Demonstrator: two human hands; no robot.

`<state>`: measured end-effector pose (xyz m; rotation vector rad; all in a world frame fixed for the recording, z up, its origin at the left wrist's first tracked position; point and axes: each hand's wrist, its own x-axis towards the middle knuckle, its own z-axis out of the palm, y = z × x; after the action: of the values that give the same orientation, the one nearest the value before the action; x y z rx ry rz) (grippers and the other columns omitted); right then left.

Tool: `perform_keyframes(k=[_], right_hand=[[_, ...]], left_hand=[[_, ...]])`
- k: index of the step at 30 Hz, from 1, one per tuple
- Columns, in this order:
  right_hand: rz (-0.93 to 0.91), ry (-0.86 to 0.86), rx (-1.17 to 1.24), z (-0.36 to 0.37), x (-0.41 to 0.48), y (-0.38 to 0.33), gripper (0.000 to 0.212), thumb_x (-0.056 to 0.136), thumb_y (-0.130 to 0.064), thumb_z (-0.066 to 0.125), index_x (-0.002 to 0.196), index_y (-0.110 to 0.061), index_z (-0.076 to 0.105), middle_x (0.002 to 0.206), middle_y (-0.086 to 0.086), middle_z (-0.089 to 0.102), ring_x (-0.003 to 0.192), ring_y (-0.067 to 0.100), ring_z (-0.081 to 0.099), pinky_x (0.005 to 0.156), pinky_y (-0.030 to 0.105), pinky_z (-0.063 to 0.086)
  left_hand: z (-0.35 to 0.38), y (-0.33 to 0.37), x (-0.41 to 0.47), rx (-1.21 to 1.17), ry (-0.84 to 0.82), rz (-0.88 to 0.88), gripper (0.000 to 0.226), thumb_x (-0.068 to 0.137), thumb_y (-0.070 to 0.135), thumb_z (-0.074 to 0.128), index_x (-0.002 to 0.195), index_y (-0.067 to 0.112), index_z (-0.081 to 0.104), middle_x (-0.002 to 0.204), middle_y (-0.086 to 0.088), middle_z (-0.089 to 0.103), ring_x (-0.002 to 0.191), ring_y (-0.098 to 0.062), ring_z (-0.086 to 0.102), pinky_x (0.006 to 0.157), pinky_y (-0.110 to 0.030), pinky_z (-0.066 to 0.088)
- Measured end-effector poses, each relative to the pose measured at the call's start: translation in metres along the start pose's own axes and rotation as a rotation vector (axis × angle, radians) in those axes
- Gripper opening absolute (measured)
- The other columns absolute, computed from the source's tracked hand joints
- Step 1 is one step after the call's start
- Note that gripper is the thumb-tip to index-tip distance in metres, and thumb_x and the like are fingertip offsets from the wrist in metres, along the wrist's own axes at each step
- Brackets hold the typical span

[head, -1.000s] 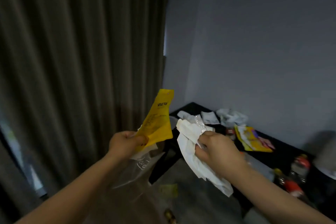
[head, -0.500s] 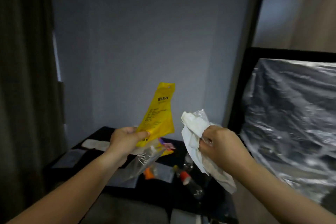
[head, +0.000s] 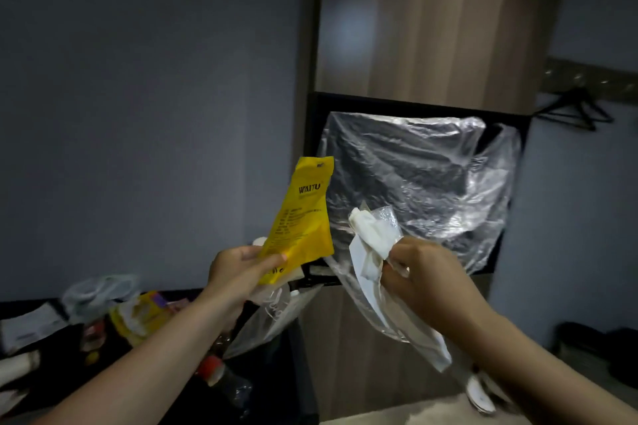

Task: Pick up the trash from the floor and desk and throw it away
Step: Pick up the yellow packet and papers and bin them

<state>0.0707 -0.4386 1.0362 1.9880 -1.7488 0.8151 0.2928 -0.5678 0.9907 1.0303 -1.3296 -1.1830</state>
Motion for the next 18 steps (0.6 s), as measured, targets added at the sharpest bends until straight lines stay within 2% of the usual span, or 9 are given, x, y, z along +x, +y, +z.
perform_keyframes(k=[2,4,5,7,8,11,12,15,18], right_hand=[[0.034,0.015,-0.031,-0.006,-0.006,0.015,0.053,0.083,-0.015,0.060,0.049,-0.025,0.021,0.055,-0.006,0.036,0.049,0.010,0.037,0.049,0.028,0.027],[0.094,0.019,-0.080,-0.013,-0.011,0.028,0.051,0.085,-0.020,0.060,0.049,-0.025,0.024,0.057,-0.005,0.039,0.050,0.013,0.039,0.049,0.029,0.027],[0.125,0.019,-0.109,-0.015,-0.014,0.034,0.048,0.086,-0.024,0.060,0.050,-0.023,0.029,0.059,-0.005,0.042,0.052,0.016,0.041,0.051,0.029,0.028],[0.183,0.030,-0.164,-0.019,-0.020,0.043,0.047,0.087,-0.026,0.060,0.050,-0.022,0.031,0.058,-0.006,0.040,0.052,0.016,0.040,0.049,0.027,0.027],[0.210,0.041,-0.187,-0.022,-0.022,0.045,0.051,0.087,-0.025,0.060,0.049,-0.023,0.027,0.056,-0.007,0.037,0.050,0.014,0.038,0.048,0.025,0.026],[0.307,0.074,-0.261,-0.030,-0.029,0.044,0.053,0.086,-0.025,0.062,0.047,-0.026,0.025,0.055,-0.008,0.036,0.049,0.011,0.037,0.048,0.027,0.031],[0.347,0.091,-0.290,-0.033,-0.031,0.042,0.049,0.086,-0.026,0.063,0.048,-0.024,0.031,0.056,-0.007,0.039,0.050,0.013,0.040,0.050,0.031,0.034],[0.484,0.134,-0.372,-0.037,-0.040,0.033,0.036,0.086,-0.031,0.061,0.056,-0.015,0.051,0.063,-0.003,0.051,0.057,0.018,0.050,0.055,0.038,0.045],[0.596,0.118,-0.427,-0.037,-0.051,0.017,0.027,0.087,-0.033,0.060,0.071,-0.013,0.068,0.076,-0.001,0.062,0.065,0.016,0.059,0.063,0.036,0.052]], left_hand=[[0.024,-0.001,0.011,-0.016,-0.076,-0.003,0.016,0.073,0.014,0.079,0.086,0.009,0.071,0.081,-0.006,0.073,0.065,-0.016,0.069,0.054,-0.023,0.050],[0.048,-0.002,0.022,-0.029,-0.157,0.009,0.016,0.075,0.013,0.077,0.088,0.008,0.070,0.078,-0.004,0.072,0.056,-0.010,0.068,0.044,-0.017,0.048],[0.059,-0.002,0.028,-0.017,-0.192,0.017,0.019,0.074,0.015,0.078,0.090,0.008,0.070,0.079,-0.003,0.072,0.059,-0.010,0.068,0.046,-0.018,0.050],[0.079,-0.004,0.038,-0.010,-0.264,0.007,0.024,0.074,0.016,0.078,0.094,0.006,0.070,0.086,-0.009,0.073,0.075,-0.021,0.070,0.066,-0.031,0.058],[0.089,-0.004,0.042,-0.025,-0.306,-0.006,0.025,0.075,0.015,0.078,0.095,0.004,0.070,0.090,-0.013,0.073,0.082,-0.027,0.069,0.075,-0.038,0.056],[0.112,-0.005,0.055,-0.038,-0.419,-0.019,0.024,0.076,0.011,0.077,0.096,0.000,0.069,0.091,-0.018,0.071,0.085,-0.031,0.067,0.080,-0.044,0.053],[0.119,-0.005,0.059,-0.049,-0.457,-0.016,0.025,0.076,0.010,0.077,0.096,-0.002,0.069,0.091,-0.019,0.071,0.083,-0.031,0.066,0.077,-0.043,0.053],[0.137,-0.006,0.069,-0.061,-0.566,0.010,0.023,0.074,0.011,0.078,0.092,0.000,0.069,0.080,-0.012,0.069,0.067,-0.022,0.062,0.059,-0.027,0.048],[0.155,-0.009,0.068,-0.096,-0.692,0.023,0.012,0.074,0.008,0.077,0.083,0.005,0.070,0.069,-0.005,0.069,0.054,-0.011,0.061,0.049,-0.019,0.048]])
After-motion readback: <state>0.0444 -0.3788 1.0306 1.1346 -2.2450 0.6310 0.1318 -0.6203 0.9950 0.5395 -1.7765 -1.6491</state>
